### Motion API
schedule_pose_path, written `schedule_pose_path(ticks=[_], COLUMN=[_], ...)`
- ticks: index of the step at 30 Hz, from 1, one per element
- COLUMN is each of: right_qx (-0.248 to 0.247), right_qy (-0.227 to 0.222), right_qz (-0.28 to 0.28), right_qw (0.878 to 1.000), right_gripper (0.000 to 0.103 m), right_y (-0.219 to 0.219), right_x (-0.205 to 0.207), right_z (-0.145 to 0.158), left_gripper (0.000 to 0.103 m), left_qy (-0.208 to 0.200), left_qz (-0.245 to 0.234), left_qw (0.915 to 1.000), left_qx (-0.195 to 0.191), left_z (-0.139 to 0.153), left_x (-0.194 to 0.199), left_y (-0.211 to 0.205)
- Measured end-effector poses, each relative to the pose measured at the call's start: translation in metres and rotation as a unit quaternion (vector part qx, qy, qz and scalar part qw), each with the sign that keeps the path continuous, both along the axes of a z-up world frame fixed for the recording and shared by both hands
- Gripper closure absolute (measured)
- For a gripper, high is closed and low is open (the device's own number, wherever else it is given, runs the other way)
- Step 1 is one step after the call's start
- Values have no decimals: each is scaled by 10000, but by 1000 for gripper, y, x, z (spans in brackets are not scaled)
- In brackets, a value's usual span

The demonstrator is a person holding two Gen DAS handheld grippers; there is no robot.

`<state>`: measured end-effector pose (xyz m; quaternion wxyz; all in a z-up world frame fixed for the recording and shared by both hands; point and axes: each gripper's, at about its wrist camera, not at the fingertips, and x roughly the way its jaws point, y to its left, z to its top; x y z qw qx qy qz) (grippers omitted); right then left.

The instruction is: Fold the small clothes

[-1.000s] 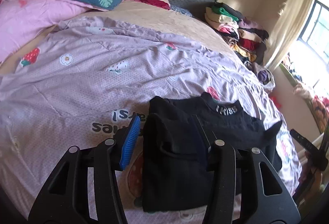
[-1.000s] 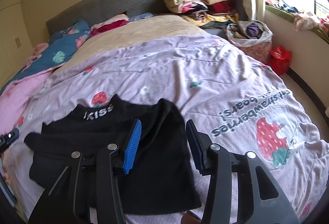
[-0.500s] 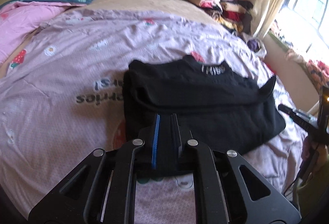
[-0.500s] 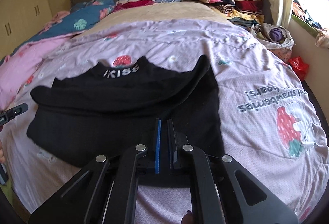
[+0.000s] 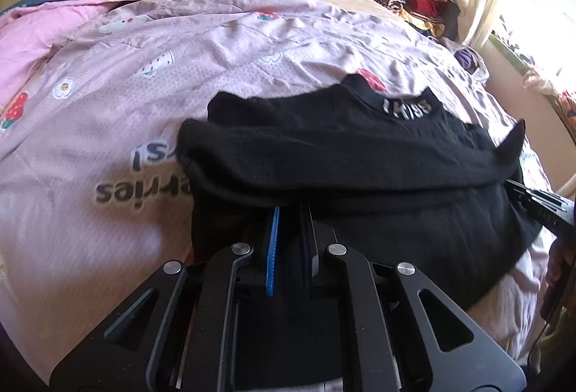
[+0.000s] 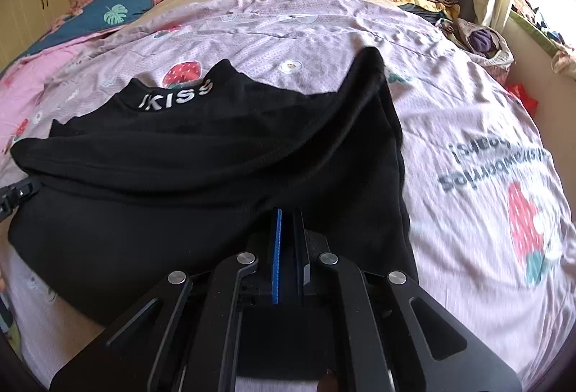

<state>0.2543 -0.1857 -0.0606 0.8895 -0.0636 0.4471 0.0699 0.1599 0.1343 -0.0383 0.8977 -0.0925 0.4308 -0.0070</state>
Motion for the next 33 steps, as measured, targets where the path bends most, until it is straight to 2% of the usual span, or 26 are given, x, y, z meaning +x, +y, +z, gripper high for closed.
schedule_pose_path(ticks=[12, 18, 19, 21, 22, 24, 26, 27, 28, 29, 33], right_qx=[328, 246, 216, 109, 75, -18, 27, 93, 162, 271, 444], right_qy=[36, -213, -269, -340, -327, -143, -82, -84, -103, -156, -398], right_qz=[-439, -569, -609, -755, -791, -789, -730, -723, -711, -710, -727], right_qw=[9985, 9978, 9975, 9965, 9963, 9968, 9973, 9973, 9973, 9970, 9956], right_gripper=[98, 96, 93, 73, 69, 62, 62, 65, 75, 95, 97], right_y=[-8, -20, -24, -34, -39, -45, -48, -49, -50, -50, -48], right_x=[58, 69, 70, 71, 72, 76, 78, 79, 78, 76, 67], right_z=[3, 12, 14, 15, 14, 6, 1, 0, 0, 2, 15], left_gripper=[98, 98, 96, 83, 73, 71, 71, 71, 84, 95, 97], left_qy=[-64, -266, -290, -274, -232, -101, -35, -46, -86, -139, -484], left_qz=[367, 700, 776, 913, 954, 965, 933, 907, 853, 814, 827], left_qw=[9993, 9971, 9964, 9953, 9949, 9949, 9951, 9954, 9958, 9961, 9949], left_qx=[-94, -158, -167, -197, -226, -290, -319, -315, -307, -326, -316], left_z=[3, 15, 16, 15, 13, 5, 1, 0, -1, -1, 11], left_x=[46, 51, 50, 50, 51, 54, 57, 57, 58, 58, 48], left_y=[18, 39, 44, 53, 57, 60, 60, 59, 57, 56, 55])
